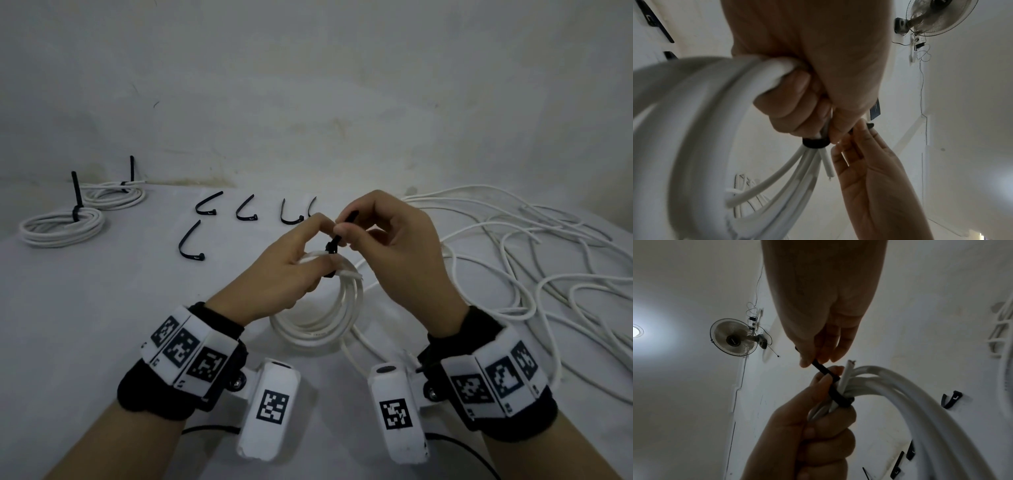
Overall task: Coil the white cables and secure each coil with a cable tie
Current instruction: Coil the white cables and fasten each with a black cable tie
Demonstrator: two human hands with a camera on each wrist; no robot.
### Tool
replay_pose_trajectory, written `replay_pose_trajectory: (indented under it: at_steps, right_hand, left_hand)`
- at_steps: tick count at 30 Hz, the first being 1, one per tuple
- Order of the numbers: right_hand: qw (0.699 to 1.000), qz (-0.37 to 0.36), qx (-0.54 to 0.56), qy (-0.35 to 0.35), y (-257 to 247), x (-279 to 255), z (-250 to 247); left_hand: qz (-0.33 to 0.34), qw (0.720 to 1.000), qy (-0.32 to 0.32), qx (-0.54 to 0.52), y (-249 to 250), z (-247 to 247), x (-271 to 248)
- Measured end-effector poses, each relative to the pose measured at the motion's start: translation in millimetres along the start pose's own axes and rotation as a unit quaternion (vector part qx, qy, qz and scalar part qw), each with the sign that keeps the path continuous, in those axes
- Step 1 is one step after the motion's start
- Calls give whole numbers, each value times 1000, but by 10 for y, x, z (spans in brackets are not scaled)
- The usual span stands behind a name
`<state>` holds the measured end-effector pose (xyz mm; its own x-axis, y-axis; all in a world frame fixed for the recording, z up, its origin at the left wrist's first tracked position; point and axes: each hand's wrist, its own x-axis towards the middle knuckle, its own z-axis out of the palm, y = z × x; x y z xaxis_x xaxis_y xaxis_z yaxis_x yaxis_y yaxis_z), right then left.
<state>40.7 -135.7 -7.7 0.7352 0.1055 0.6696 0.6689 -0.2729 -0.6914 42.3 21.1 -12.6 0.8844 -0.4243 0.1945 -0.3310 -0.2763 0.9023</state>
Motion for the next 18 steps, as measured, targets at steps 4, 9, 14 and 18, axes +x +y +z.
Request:
replay_pose_trajectory:
  at_steps: [4, 9, 14, 18]
  right_hand:
    - [999, 24, 18, 30, 9, 3, -27]
    - [997, 57, 16, 51, 26, 6, -27]
    - [995, 60, 7, 84, 45, 6, -1]
    - [993, 52, -6, 102, 32, 10, -8]
  left_hand:
    - [8, 1000, -15, 9, -13, 43, -12]
    - [18, 999, -21, 21, -33, 42, -11]
    - [2, 1000, -16, -18, -43, 45, -2]
    - [-2, 999, -25, -34, -41, 34, -6]
